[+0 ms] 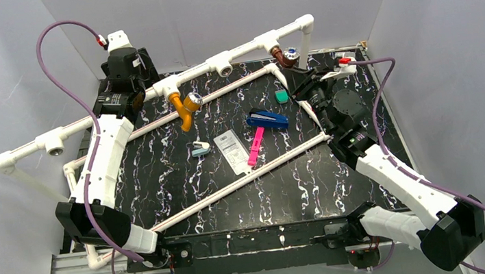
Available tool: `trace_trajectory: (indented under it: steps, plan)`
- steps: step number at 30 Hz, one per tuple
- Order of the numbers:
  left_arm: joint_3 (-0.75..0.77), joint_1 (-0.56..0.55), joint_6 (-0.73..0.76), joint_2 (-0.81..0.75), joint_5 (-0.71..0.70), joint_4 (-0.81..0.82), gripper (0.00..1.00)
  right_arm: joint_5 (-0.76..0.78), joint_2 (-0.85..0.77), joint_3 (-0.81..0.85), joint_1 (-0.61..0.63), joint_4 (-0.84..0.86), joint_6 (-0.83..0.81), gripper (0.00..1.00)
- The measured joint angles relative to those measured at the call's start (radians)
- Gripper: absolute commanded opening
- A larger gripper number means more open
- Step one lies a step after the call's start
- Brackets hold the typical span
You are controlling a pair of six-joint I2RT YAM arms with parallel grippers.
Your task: Install the water faucets
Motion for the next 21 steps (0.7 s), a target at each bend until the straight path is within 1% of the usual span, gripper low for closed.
trace_trajectory:
  steps: [6, 9, 11, 17, 21]
  plan:
    - [-0.002, 0.000, 0.000, 0.000, 0.000, 0.004, 0.68, 0.000, 0.003, 0.007, -0.001, -0.002, -0.031, 0.01]
    - [-0.004, 0.000, 0.000, -0.001, 0.002, 0.008, 0.68, -0.012, 0.003, 0.007, -0.011, -0.003, -0.018, 0.01]
    - [-0.005, 0.000, 0.000, -0.002, 0.003, 0.010, 0.68, -0.023, 0.003, 0.007, -0.022, -0.005, 0.021, 0.01]
    - [-0.009, 0.000, 0.000, -0.003, 0.007, 0.014, 0.68, -0.032, 0.009, 0.007, -0.046, -0.010, 0.208, 0.01]
    - [-0.011, 0.000, 0.000, -0.003, 0.007, 0.020, 0.68, -0.042, 0.023, 0.029, -0.058, -0.039, 0.280, 0.01]
